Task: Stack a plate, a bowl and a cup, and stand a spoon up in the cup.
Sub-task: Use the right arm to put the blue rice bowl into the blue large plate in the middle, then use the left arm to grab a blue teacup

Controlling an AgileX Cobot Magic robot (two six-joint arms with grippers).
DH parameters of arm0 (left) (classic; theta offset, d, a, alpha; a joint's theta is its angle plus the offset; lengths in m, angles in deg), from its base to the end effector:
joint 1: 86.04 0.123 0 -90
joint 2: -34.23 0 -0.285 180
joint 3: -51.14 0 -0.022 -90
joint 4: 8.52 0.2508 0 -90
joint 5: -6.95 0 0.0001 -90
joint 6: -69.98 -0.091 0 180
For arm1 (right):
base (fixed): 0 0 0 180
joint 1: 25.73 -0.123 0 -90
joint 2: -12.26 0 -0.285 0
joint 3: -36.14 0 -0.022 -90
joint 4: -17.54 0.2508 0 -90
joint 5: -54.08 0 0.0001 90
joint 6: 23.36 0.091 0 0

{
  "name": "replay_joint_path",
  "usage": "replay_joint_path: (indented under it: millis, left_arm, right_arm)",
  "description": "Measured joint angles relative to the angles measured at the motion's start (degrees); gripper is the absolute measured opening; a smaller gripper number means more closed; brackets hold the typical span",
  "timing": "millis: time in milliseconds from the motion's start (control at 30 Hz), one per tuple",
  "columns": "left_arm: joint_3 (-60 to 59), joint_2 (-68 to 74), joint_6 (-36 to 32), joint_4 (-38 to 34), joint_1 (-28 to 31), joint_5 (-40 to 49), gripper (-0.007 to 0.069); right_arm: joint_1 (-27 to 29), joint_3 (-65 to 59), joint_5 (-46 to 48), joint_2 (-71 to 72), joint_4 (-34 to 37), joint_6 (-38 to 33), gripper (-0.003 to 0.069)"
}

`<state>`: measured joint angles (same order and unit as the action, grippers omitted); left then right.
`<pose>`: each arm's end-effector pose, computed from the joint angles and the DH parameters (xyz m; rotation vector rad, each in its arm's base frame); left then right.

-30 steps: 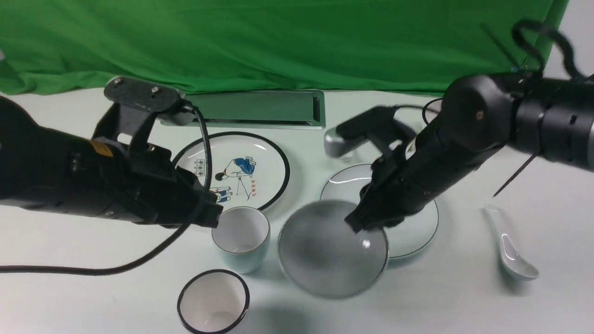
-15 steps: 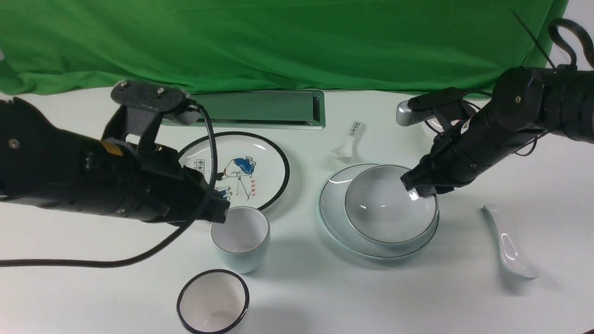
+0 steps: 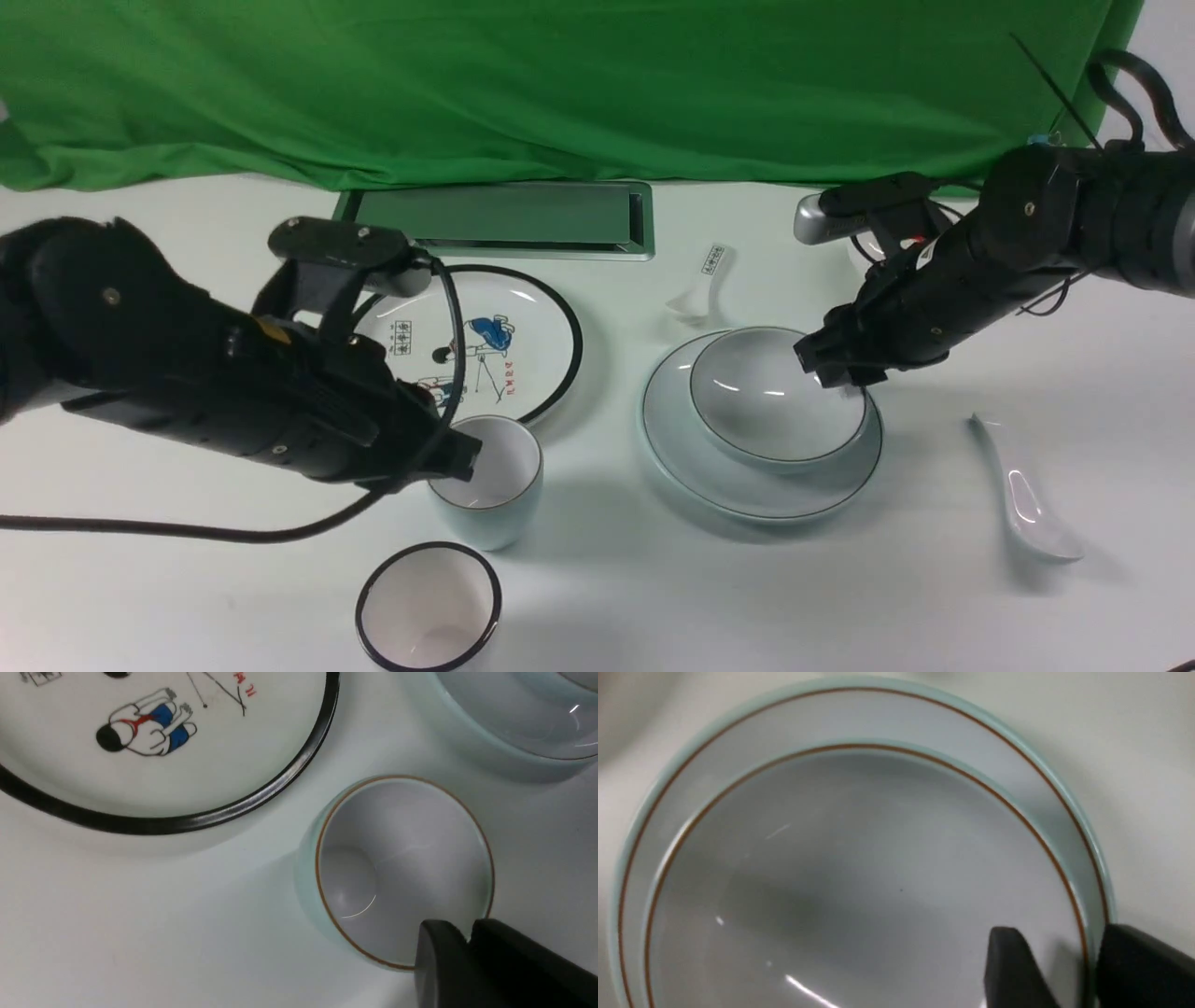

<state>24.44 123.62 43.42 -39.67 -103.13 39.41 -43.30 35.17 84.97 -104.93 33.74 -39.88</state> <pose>0.2625 -0.1072 0.2461 0.4795 2.4905 -0.4777 0.3863 0.1360 0.2011 -0.5049 2.5440 0.2823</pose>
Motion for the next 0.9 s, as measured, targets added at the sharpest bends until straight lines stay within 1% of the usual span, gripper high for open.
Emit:
replay_joint_path:
  millis: [100, 167, 200, 267, 333, 433, 500, 567, 667, 700, 767, 800, 833, 867, 900]
  left_arm:
    - [0.8, 2.0, 1.7, 0.8, 0.0, 0.0, 0.0186]
    - [1.3, 2.6, 2.8, 1.6, 0.0, 0.2, 0.0234]
    - [2.4, 3.6, 5.5, 3.5, 0.0, 0.5, 0.0318]
    - [3.5, 4.3, 8.9, 5.7, 0.0, 0.6, 0.0384]
    - [4.5, 5.1, 11.9, 8.4, 0.0, 0.6, 0.0421]
    - [5.8, 7.2, 14.5, 12.2, 0.0, 0.7, 0.0429]
    - [6.5, 9.1, 14.8, 12.8, 0.0, 0.9, 0.0413]
    - [7.0, 11.7, 15.2, 12.8, 0.0, 1.1, 0.0367]
    - [7.4, 14.2, 15.3, 12.8, 0.0, 0.8, 0.0267]
    - [7.4, 14.7, 15.3, 12.8, 0.0, 0.7, 0.0216]
    - [7.5, 15.0, 15.4, 13.0, 0.0, 0.4, 0.0086]
    - [7.5, 14.8, 15.4, 13.1, 0.0, 0.0, 0.0038]
    - [7.5, 14.7, 15.1, 13.3, 0.0, 0.0, 0.0021]
    - [7.9, 14.0, 14.5, 12.9, 0.0, -0.1, 0.0001]
    - [8.4, 13.5, 14.1, 12.6, 0.0, 0.0, -0.0001]
  right_arm:
    - [-1.0, 1.1, 4.0, 0.0, 0.0, -0.1, 0.0398]
    - [-1.2, 1.7, 5.9, 0.0, 0.0, -0.1, 0.0414]
    - [-1.4, 3.0, 9.1, 0.1, 0.0, -0.7, 0.0430]
    - [-1.5, 4.0, 12.0, 0.5, 0.0, -1.4, 0.0434]
    - [-1.7, 4.5, 13.5, 1.6, -0.1, -1.5, 0.0435]
    - [-1.6, 4.8, 14.1, 3.8, -0.1, -1.6, 0.0435]
    - [-1.6, 5.0, 14.1, 5.7, -0.1, -1.7, 0.0435]
    - [-1.6, 5.0, 14.1, 7.4, -0.1, -2.1, 0.0435]
    - [-1.6, 5.0, 14.1, 9.1, -0.3, -2.5, 0.0435]
    - [-1.6, 5.0, 14.1, 9.8, -0.4, -2.6, 0.0435]
    - [-1.6, 5.0, 14.6, 11.2, -1.1, -2.7, 0.0435]
    - [-1.6, 5.0, 15.1, 12.0, -1.7, -2.7, 0.0435]
    - [-1.6, 5.0, 15.6, 12.6, -2.3, -2.7, 0.0435]
    - [-1.6, 5.0, 16.6, 14.0, -4.2, -2.4, 0.0435]
    - [-1.6, 5.0, 17.0, 14.6, -5.1, -2.0, 0.0435]
